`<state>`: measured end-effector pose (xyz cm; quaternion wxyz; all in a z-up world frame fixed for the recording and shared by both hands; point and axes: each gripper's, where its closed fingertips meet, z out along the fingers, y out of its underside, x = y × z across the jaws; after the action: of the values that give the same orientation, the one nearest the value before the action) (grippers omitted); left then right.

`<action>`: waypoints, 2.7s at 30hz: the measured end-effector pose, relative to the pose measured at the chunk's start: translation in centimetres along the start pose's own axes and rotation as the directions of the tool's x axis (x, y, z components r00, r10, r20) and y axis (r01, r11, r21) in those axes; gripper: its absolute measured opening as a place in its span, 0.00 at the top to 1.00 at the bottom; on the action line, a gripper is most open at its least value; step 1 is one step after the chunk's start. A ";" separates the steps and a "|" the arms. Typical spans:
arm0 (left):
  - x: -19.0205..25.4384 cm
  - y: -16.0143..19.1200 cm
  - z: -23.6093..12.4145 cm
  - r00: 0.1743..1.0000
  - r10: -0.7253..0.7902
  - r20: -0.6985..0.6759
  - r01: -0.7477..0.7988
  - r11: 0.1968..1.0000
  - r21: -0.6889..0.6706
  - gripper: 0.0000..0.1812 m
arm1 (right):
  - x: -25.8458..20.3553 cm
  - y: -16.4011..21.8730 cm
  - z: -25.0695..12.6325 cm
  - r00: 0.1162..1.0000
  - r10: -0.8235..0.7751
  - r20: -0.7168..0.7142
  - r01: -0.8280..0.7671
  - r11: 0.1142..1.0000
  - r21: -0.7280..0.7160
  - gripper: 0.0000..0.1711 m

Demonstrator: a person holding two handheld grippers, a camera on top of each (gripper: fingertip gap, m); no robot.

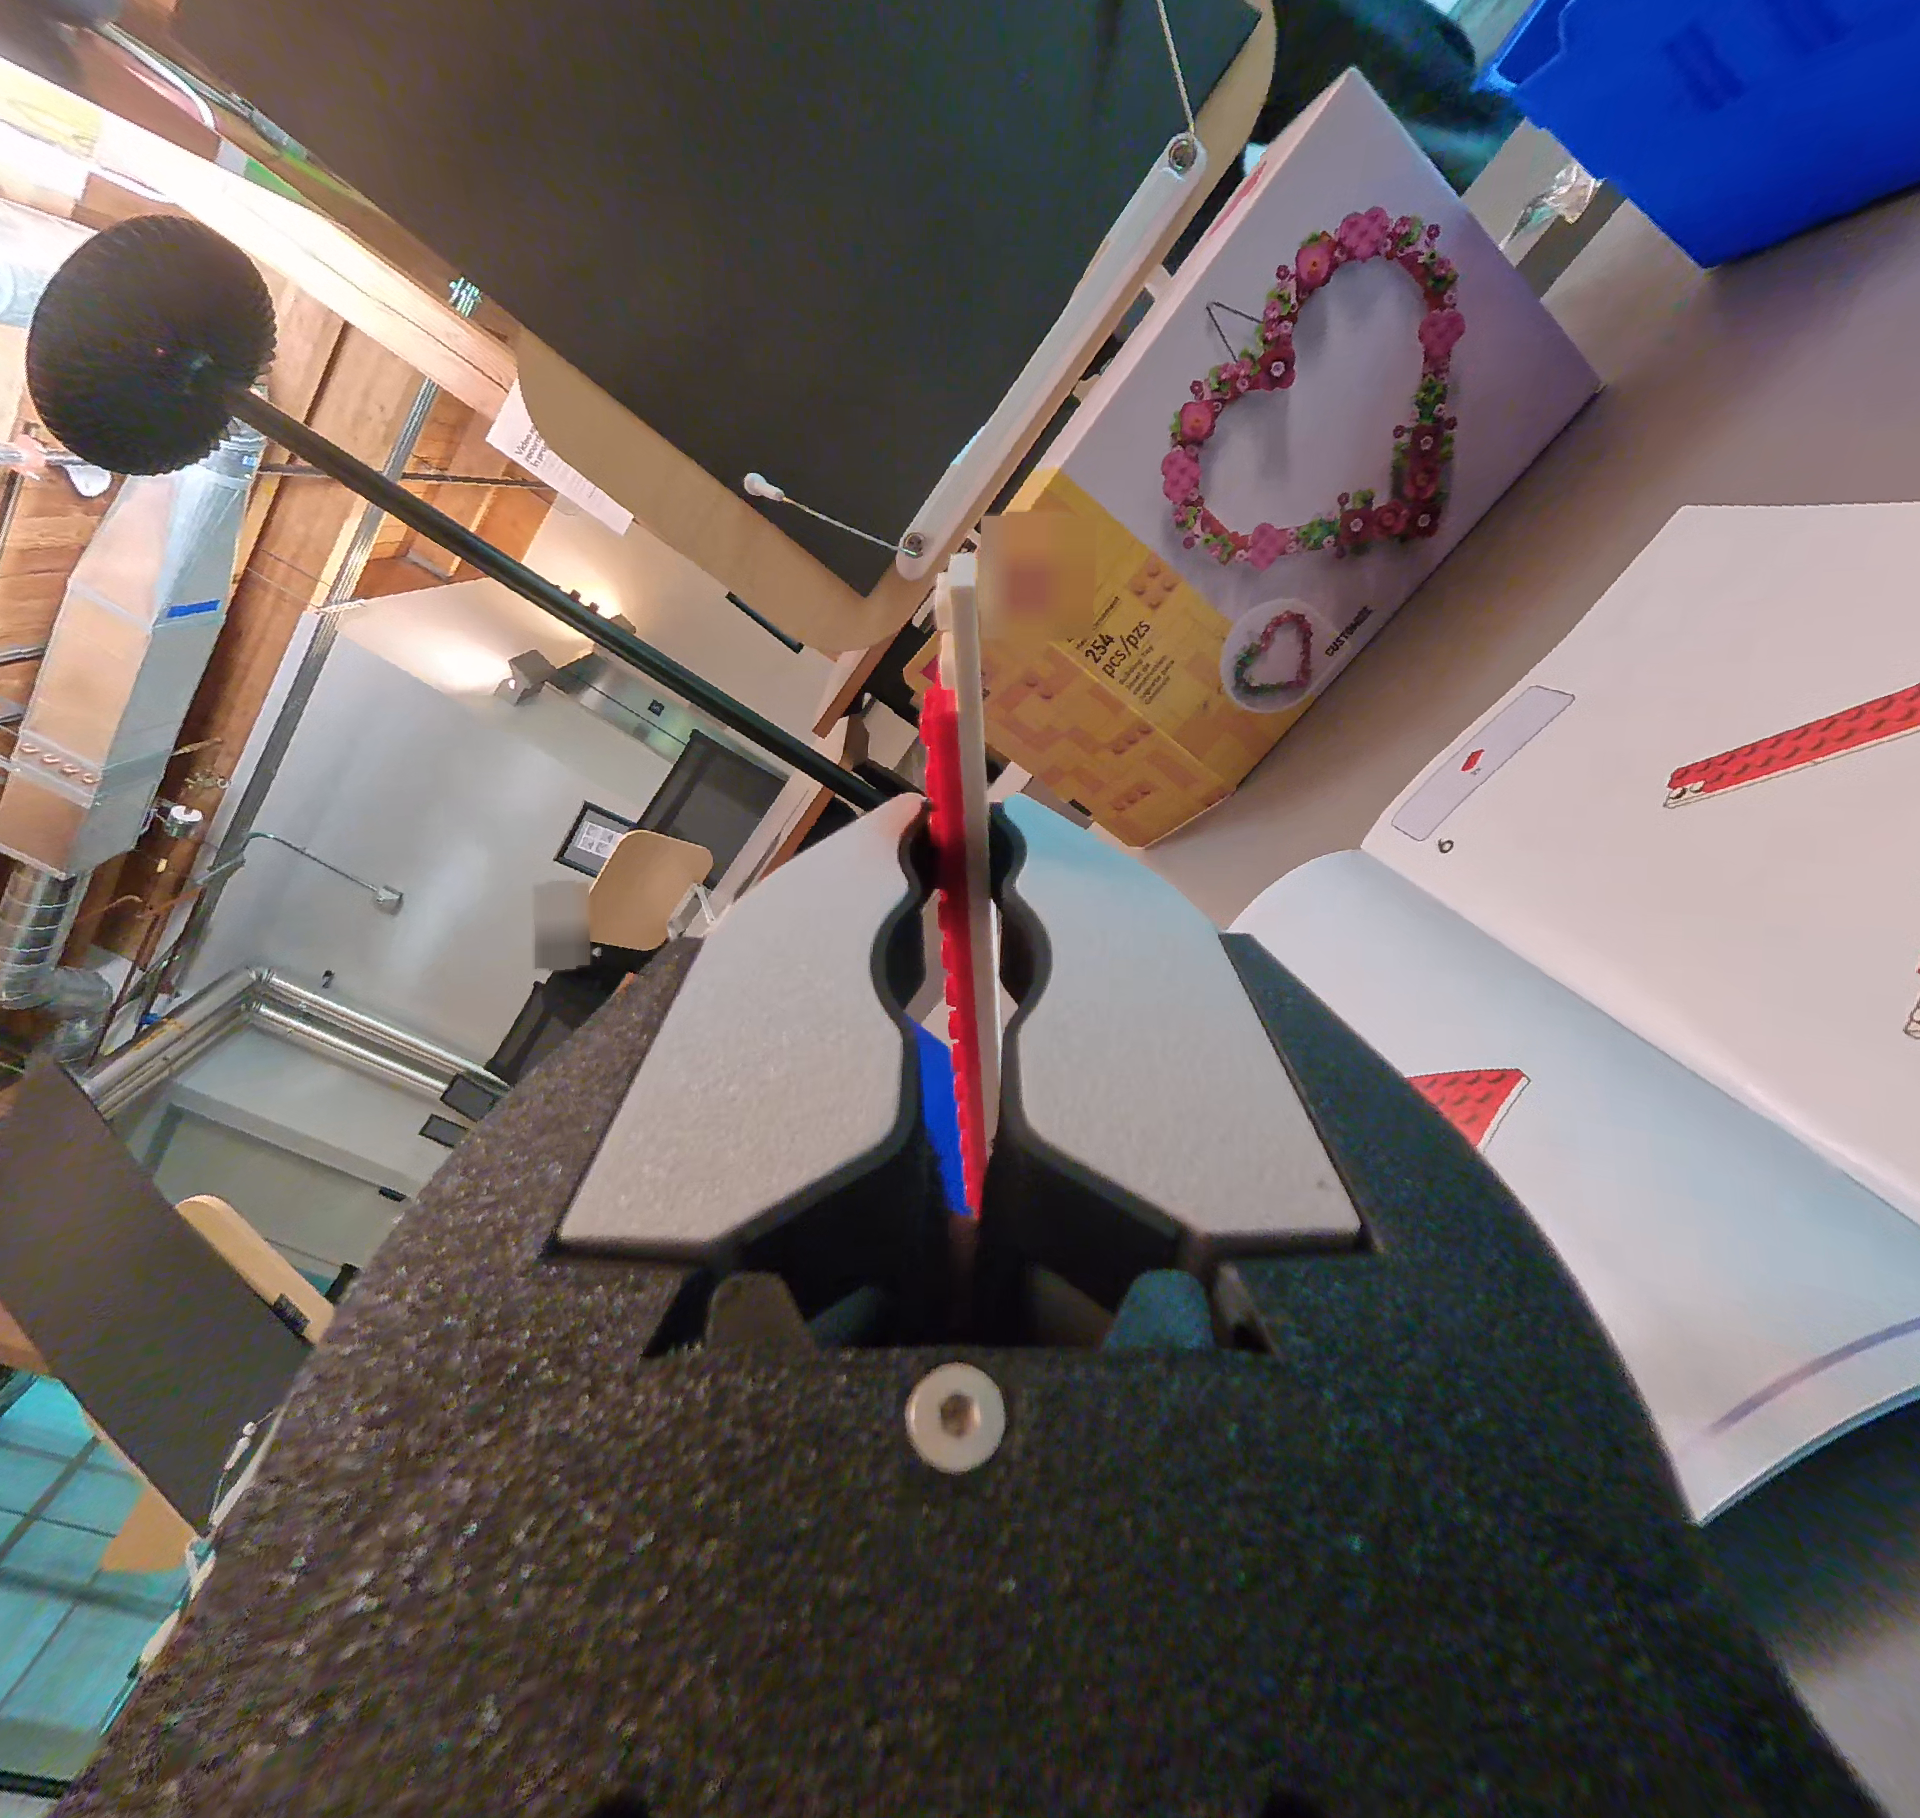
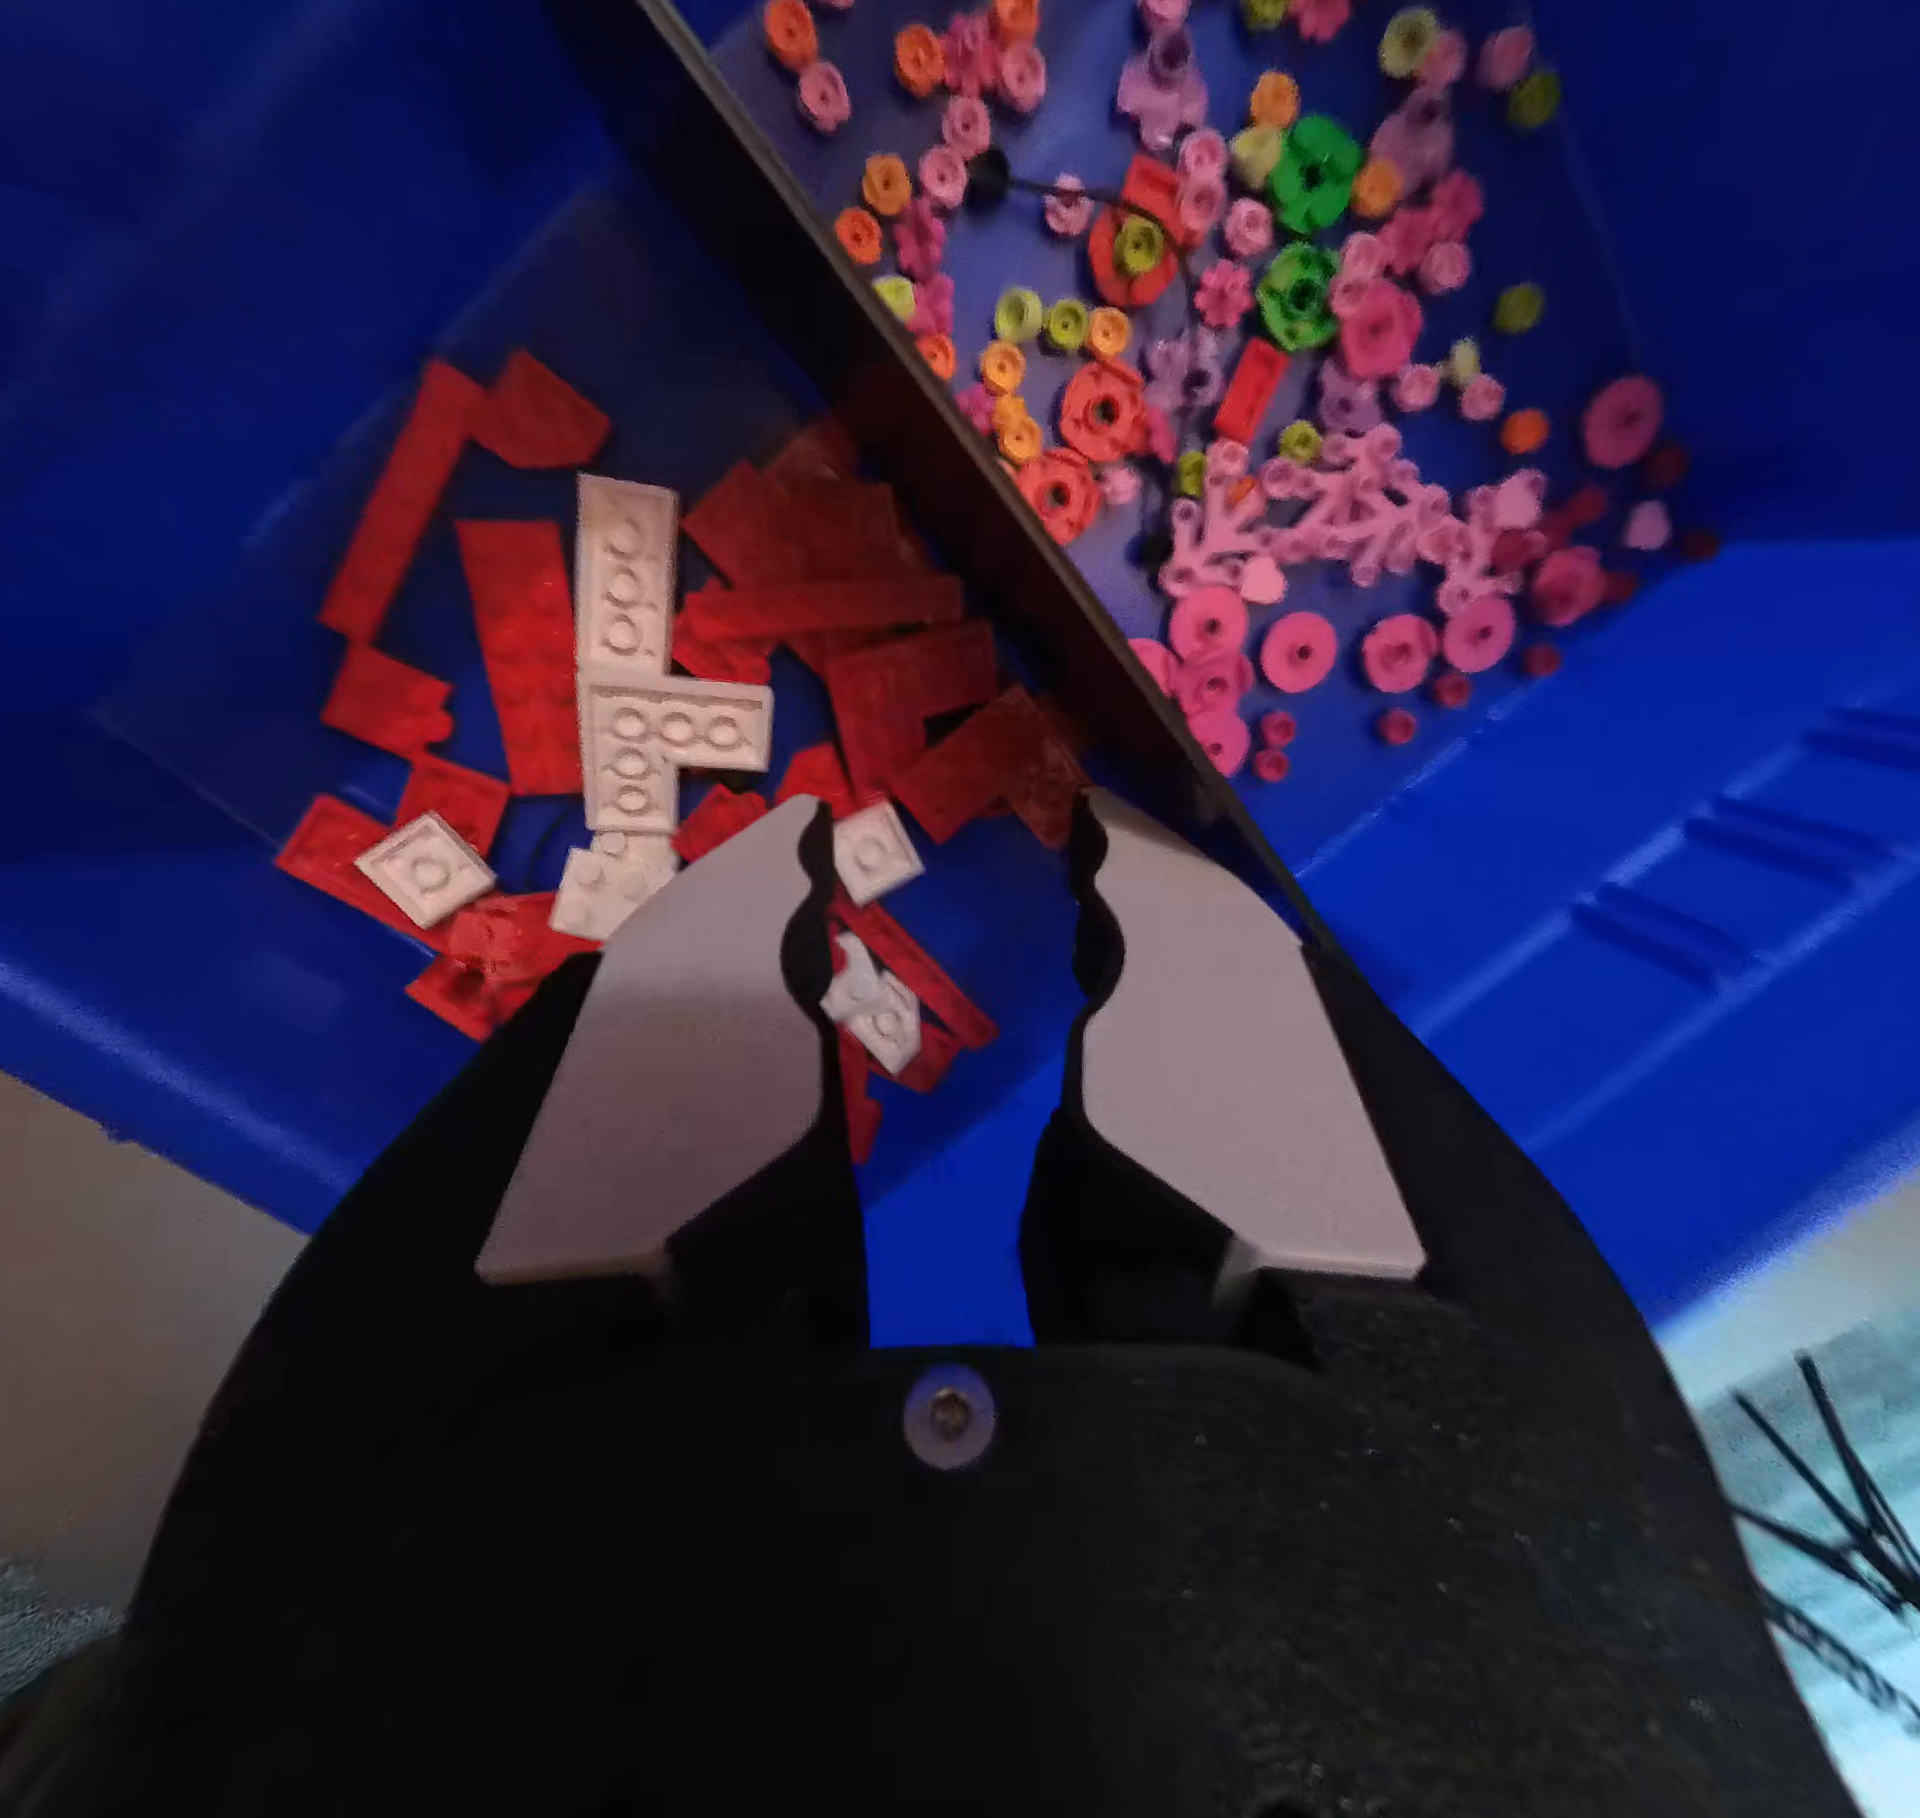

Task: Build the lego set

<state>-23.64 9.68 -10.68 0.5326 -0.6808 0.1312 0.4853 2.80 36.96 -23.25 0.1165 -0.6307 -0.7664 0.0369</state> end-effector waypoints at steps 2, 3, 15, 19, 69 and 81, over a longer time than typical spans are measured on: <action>0.0 0.0 0.0 1.000 -0.003 0.001 0.003 1.000 0.002 0.95 | -1.3 -1.4 0.6 0.998 -0.001 0.063 -0.004 0.998 0.070 0.77; 0.0 0.0 0.0 1.000 -0.002 0.000 0.002 1.000 0.000 0.95 | -1.4 -2.1 0.8 0.998 0.005 0.067 -0.012 0.995 0.097 0.79; -0.1 0.2 0.0 1.000 0.000 0.004 0.000 1.000 -0.003 0.95 | -1.4 3.0 -0.9 0.997 -0.003 0.078 0.013 0.992 -0.124 0.89; 0.0 0.2 0.1 1.000 0.000 0.001 0.000 1.000 -0.002 0.96 | -0.4 2.1 -2.2 1.000 0.000 0.024 0.001 0.999 -0.037 0.86; 0.2 0.1 0.1 1.000 0.010 -0.006 -0.010 1.000 -0.001 0.95 | -3.1 -4.2 1.4 0.986 -0.164 0.012 0.158 0.969 0.189 0.88; 0.2 0.1 0.1 1.000 0.002 -0.010 -0.002 1.000 0.002 0.96 | -2.3 6.0 -2.1 0.993 -0.059 0.103 0.080 0.974 -0.213 1.00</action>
<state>-23.63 9.78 -10.94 0.5322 -0.6826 0.1352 0.4822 9.41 35.79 -22.73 0.0111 -0.6099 -0.7921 -0.0209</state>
